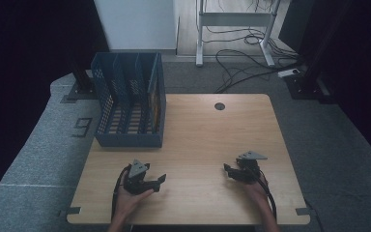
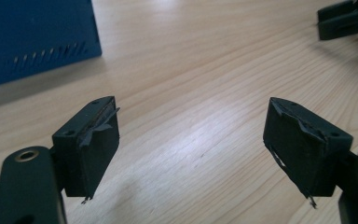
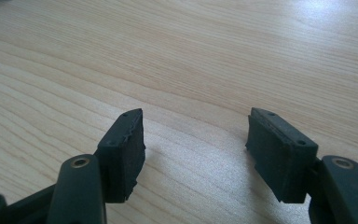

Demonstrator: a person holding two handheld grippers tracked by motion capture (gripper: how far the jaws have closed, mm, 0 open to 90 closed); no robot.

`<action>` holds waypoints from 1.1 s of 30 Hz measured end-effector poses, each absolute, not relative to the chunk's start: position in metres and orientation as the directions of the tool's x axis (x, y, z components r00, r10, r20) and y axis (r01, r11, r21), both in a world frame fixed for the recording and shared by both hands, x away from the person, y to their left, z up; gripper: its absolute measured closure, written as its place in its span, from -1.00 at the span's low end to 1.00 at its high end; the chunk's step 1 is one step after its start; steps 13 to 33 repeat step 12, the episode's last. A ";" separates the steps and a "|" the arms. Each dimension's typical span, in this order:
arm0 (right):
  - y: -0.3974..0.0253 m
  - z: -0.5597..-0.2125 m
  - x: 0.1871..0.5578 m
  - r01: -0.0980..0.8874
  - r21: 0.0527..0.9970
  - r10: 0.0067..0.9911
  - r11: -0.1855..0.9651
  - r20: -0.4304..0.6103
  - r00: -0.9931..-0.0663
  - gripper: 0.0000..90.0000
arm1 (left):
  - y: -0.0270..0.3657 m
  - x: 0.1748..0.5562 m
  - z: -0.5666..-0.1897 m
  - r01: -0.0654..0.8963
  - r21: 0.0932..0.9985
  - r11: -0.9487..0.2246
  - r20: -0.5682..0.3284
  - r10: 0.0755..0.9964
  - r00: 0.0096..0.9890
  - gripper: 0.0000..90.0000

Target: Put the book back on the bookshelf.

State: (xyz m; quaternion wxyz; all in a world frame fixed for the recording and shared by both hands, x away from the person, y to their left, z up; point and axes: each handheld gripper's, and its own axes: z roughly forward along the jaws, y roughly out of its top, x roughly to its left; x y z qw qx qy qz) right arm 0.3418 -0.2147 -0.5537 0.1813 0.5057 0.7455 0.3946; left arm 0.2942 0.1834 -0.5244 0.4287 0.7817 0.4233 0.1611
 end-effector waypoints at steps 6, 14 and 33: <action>-0.215 -0.554 0.342 0.612 0.771 0.897 0.175 0.131 -0.423 -0.20 | 0.187 0.295 -0.526 0.532 0.804 -0.266 -0.119 0.805 0.581 -0.59; -0.212 -0.554 0.342 0.607 0.770 0.898 0.195 0.109 -0.427 -0.23 | 0.188 0.296 -0.526 0.539 0.803 -0.254 -0.129 0.809 0.573 -0.59; -0.212 -0.554 0.342 0.607 0.770 0.898 0.195 0.109 -0.427 -0.23 | 0.188 0.296 -0.526 0.539 0.803 -0.254 -0.129 0.809 0.573 -0.59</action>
